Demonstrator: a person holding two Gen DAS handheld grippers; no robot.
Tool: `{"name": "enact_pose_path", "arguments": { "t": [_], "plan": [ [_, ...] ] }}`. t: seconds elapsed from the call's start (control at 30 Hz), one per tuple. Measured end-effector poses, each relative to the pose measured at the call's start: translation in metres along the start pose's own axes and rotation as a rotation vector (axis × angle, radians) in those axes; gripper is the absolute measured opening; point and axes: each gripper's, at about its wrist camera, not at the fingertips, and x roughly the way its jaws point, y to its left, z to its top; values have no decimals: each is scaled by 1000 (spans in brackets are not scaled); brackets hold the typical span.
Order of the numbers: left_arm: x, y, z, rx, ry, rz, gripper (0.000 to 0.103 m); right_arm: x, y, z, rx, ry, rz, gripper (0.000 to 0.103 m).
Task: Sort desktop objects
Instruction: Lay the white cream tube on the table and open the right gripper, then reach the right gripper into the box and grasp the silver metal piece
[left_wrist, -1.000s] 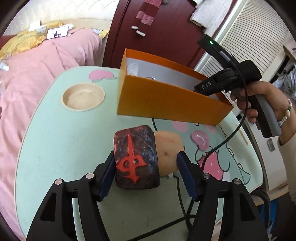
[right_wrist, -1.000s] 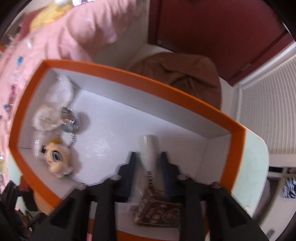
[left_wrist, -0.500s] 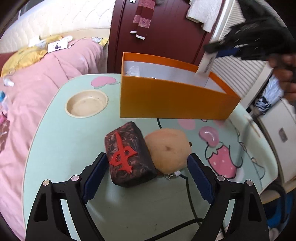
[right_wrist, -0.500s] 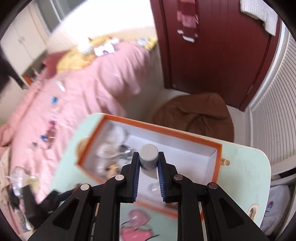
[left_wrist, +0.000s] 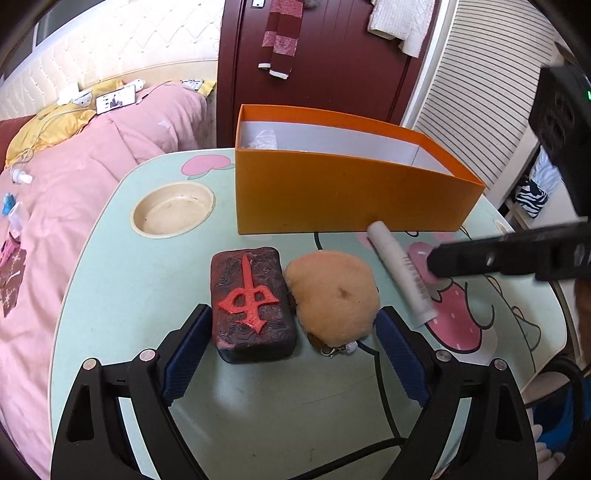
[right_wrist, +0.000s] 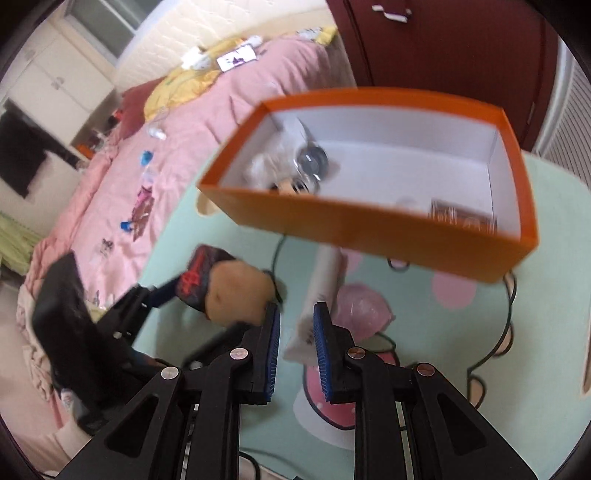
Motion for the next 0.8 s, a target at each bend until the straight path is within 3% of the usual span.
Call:
{"name": "enact_pose_path", "arguments": {
  "t": [0.2,0.3,0.4,0.57,0.67,0.8],
  "plan": [
    [-1,0,0,-3,0,-7,93,-5,-8,-11,12,-21,27,19],
    [-7,9,1,-57,0,-70,93,-7,-13,-16,17,-32,40,26],
    [-17,17,4,-109,-30,-111,93,-18,-14,-13,4,-50,51,27],
    [-37,23,8,-135,-124,-151,93,-25,-18,18,-7,-34,43,31],
    [-36,26,7,-168,-130,-167,93,-14,-19,52,31,28,31,41],
    [-24,31,2,-183,-90,-156,93,21,-14,101,31,121,37,41]
  ]
}}
